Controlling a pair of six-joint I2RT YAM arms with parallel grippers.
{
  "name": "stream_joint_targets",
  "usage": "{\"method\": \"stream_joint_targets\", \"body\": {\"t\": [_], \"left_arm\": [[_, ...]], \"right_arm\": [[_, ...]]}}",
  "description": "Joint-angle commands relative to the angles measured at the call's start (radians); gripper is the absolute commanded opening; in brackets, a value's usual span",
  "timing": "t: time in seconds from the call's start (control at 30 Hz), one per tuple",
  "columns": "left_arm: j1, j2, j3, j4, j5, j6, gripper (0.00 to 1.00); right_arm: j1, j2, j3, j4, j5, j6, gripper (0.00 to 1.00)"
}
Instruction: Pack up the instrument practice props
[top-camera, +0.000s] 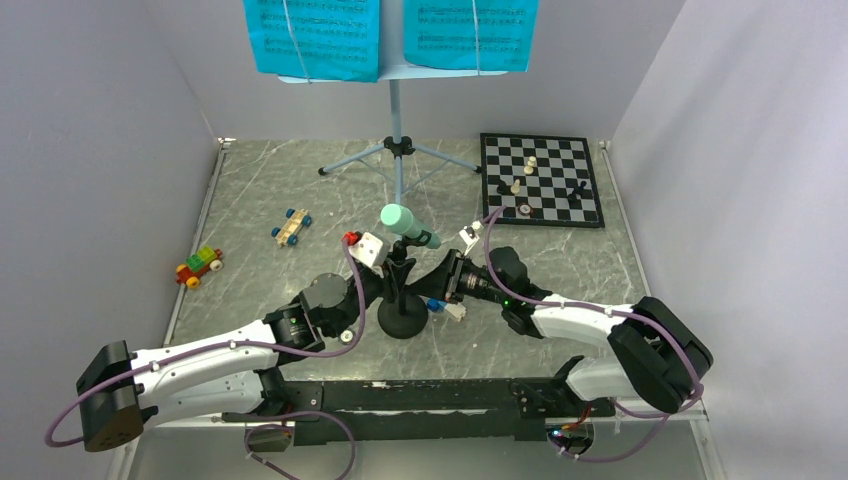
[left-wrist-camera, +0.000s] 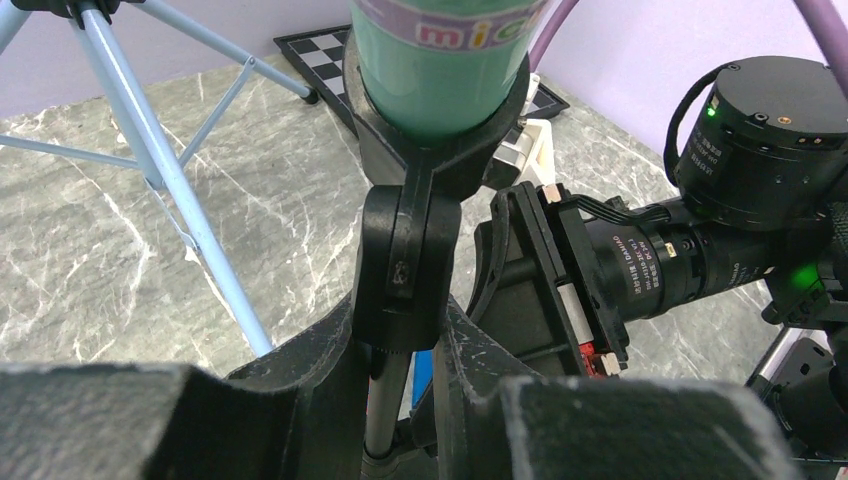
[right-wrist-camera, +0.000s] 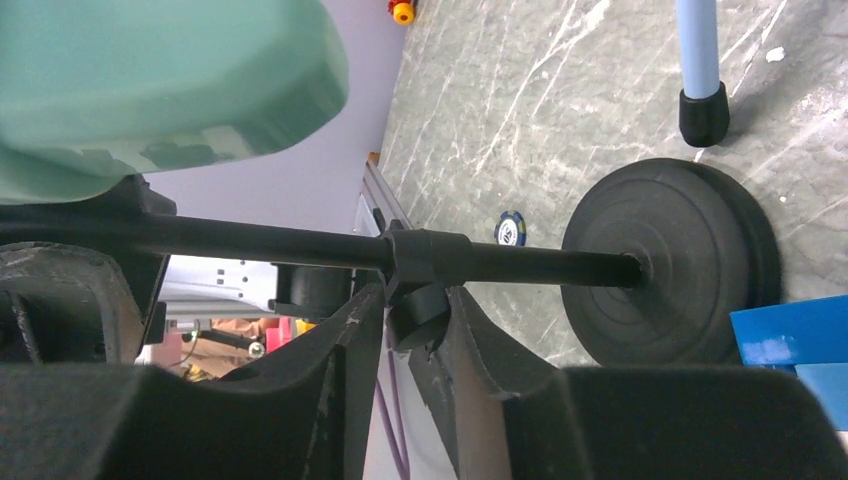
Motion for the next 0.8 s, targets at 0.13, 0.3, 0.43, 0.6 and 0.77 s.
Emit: {"method": "stream_joint_targets", "body": {"t": [0.13, 0.3, 0.43, 0.6, 0.77], "left_arm": [[-0.010, 0.015, -0.038, -0.065, -0.004, -0.006, 0.00], [-0.011, 0.014, -0.045, -0.072, -0.004, -0.019, 0.00], [-0.014, 0.020, -0.052, -0.082, -0.008, -0.036, 0.00], [-0.018, 0.036, -0.065, -0.095, -0.021, -0.061, 0.00], [-0.021, 0.053, -0.076, -0.094, -0.028, -0.083, 0.00]], "right_arm": [[-0.009, 0.012, 0.009, 0.073, -0.023, -0.032, 0.23], [-0.010, 0.028, 0.015, 0.058, -0.016, -0.096, 0.00], [-0.005, 0.010, 0.012, -0.004, 0.045, -0.222, 0.00], [0.034, -0.093, -0.036, -0.053, 0.202, -0.403, 0.00], [0.161, -0.155, -0.027, -0.164, 0.451, -0.652, 0.00]]}}
